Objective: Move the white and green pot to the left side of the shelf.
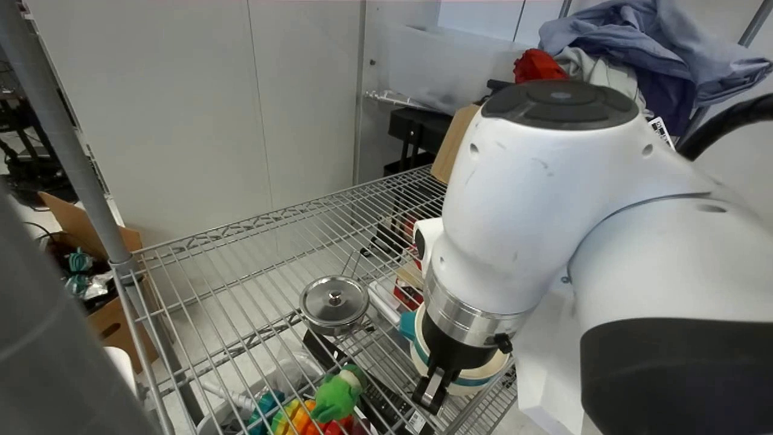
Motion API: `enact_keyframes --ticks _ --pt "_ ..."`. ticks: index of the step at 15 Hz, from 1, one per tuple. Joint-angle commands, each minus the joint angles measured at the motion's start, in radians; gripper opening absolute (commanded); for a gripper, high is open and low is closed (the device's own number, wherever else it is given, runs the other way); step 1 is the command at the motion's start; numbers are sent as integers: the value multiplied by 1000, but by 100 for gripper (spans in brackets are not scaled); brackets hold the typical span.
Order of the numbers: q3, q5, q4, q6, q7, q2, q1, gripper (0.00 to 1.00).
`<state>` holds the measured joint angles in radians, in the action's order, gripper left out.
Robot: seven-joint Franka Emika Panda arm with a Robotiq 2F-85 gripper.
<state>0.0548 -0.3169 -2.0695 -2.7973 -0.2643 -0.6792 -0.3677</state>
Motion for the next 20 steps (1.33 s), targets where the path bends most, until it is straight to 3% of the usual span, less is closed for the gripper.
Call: enact_keyframes --ticks 1,3,4,5,11,14,16,17,18,20 --pt "-8 11 -69 -67 43 48 -4 1" --pt "-34 30 -88 -69 80 69 15 1" --pt "-43 37 -98 -61 92 82 20 30" --pt "-44 38 -106 -53 95 93 18 31" --pt "-37 27 -166 -18 89 202 -4 74" --pt "-155 151 -213 150 150 337 87 95" --pt "-177 204 -275 220 180 444 120 100" --pt "-151 153 -183 161 135 312 83 92" --pt "-165 166 -206 192 145 361 99 99" --pt "-173 173 -249 213 153 424 118 100"
